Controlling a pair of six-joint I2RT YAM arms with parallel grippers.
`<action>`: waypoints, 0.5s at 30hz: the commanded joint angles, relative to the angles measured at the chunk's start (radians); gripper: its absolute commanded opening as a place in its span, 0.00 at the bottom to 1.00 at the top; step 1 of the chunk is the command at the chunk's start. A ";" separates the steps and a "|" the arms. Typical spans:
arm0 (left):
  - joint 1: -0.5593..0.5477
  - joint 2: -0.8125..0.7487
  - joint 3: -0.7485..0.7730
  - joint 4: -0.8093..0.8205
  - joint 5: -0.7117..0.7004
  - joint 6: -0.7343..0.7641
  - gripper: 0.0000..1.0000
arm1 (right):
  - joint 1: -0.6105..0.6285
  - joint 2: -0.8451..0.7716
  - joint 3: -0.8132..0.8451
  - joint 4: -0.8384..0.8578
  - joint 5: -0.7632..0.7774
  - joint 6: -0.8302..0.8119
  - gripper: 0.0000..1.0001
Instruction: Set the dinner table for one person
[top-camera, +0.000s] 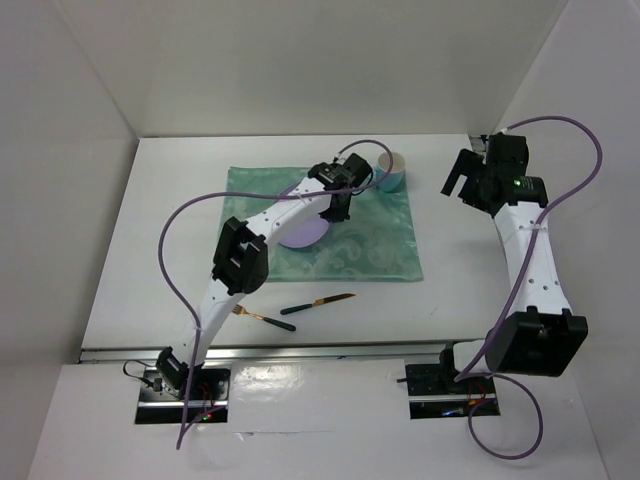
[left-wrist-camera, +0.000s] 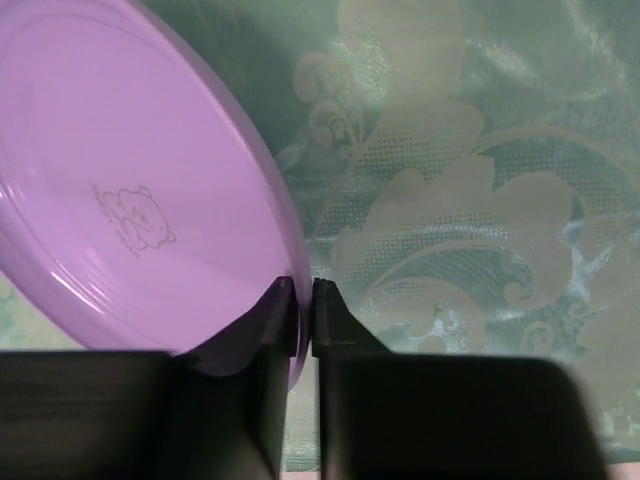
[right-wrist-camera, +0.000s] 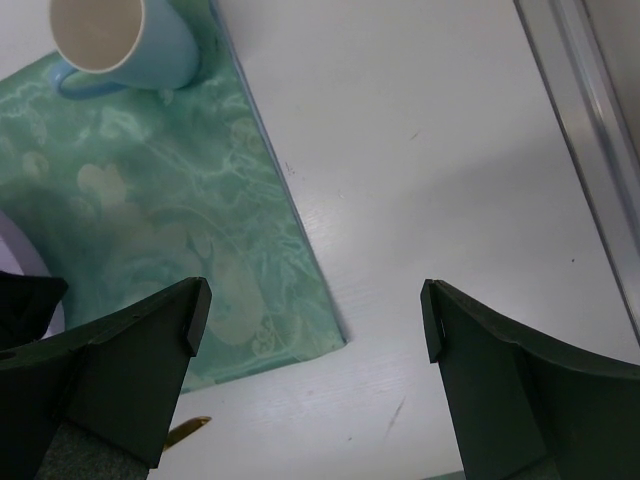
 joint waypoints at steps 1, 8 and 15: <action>-0.004 -0.008 -0.041 0.070 0.102 -0.001 0.27 | -0.003 -0.043 -0.016 -0.001 -0.027 0.001 1.00; -0.004 -0.080 -0.022 0.078 0.139 0.028 0.86 | -0.003 -0.082 -0.045 -0.011 -0.038 0.001 1.00; -0.004 -0.451 -0.362 0.066 0.009 -0.100 0.69 | -0.003 -0.114 -0.088 -0.002 -0.090 -0.008 1.00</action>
